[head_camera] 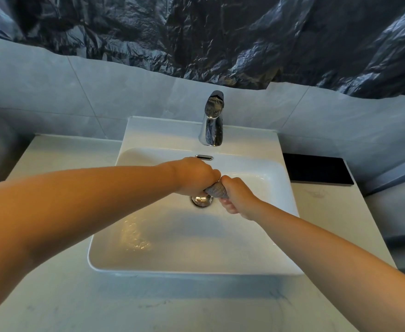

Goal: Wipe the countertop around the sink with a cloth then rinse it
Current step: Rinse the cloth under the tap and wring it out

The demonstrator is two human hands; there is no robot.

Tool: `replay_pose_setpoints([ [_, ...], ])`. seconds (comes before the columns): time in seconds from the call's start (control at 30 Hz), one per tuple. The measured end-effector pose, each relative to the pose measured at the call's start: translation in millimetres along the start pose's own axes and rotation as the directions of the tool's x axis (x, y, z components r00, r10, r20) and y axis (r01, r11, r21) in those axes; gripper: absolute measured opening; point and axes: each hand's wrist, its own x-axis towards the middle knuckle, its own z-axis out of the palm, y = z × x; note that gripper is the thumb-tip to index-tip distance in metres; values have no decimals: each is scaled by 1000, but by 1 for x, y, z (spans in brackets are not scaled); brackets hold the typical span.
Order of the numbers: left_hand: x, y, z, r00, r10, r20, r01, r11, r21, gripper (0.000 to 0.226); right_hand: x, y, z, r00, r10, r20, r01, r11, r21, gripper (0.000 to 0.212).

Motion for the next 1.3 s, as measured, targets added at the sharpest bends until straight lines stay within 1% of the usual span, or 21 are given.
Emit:
replay_pose_setpoints([
  [0.13,-4,0,2,998,54,16,-54,998,28,34,-5,6,3,994,47,98,-55,995,83,34],
  [0.27,-6,1,0,998,65,3,-65,997,50,36,-10,6,1,972,130,196,-159,977,142,36],
  [0.3,-7,1,0,998,63,-2,-62,997,48,36,-12,4,0,969,148,196,-176,975,135,35],
  [0.33,-9,1,1,998,54,-17,-53,998,38,36,-14,2,0,980,120,156,-135,987,91,33],
  [0.37,-10,0,4,999,31,-39,-30,999,15,35,-15,1,-2,997,28,76,-27,1000,-8,30],
  [0.4,-13,1,7,998,-8,-65,6,1000,-23,34,-19,0,-3,992,-130,-9,127,979,-161,27],
  [0.47,-19,2,12,990,-108,-85,93,981,-171,30,-28,-3,-6,888,-457,-48,390,806,-445,30],
  [0.5,-22,4,13,986,-154,-63,130,950,-283,29,-34,-4,-8,838,-544,-37,452,732,-510,32],
  [0.53,-24,6,13,982,-189,-26,163,904,-396,29,-39,-5,-10,815,-578,-43,472,704,-531,31],
  [0.6,-29,8,9,969,-245,40,223,791,-569,33,-48,-7,-13,824,-560,-79,471,757,-453,25],
  [0.7,-39,9,3,957,-275,94,266,697,-666,39,-55,-5,-16,847,-515,-131,458,833,-310,19],
  [0.73,-42,10,2,957,-269,107,265,665,-698,38,-58,-3,-16,859,-491,-145,454,862,-225,16],
  [0.8,-51,12,2,957,-259,130,255,536,-805,36,-62,1,-15,893,-421,-160,430,902,23,11],
  [0.87,-62,13,3,955,-265,135,229,365,-902,35,-68,5,-13,910,-384,-158,413,881,233,17],
  [1.0,-83,17,11,951,-262,163,167,-6,-986,37,-83,4,-4,922,-359,-147,382,774,506,33],
  [1.03,-88,19,13,951,-260,166,152,-74,-986,38,-86,3,-1,928,-348,-131,357,735,576,35],
  [1.07,-93,22,15,949,-267,165,142,-105,-984,38,-89,3,2,936,-334,-112,329,712,620,35],
  [1.1,-98,23,17,947,-279,161,136,-107,-985,38,-92,2,6,944,-315,-95,302,717,628,31],
  [1.17,-106,26,22,941,-314,126,113,-59,-992,35,-98,-1,15,966,-244,-80,247,798,549,27],
  [1.23,-114,29,25,923,-383,46,70,51,-996,29,-102,-4,25,979,-168,-115,202,872,447,39],
  [1.3,-121,30,29,896,-438,-68,27,207,-978,24,-106,-5,32,975,-151,-161,205,887,414,39],
])
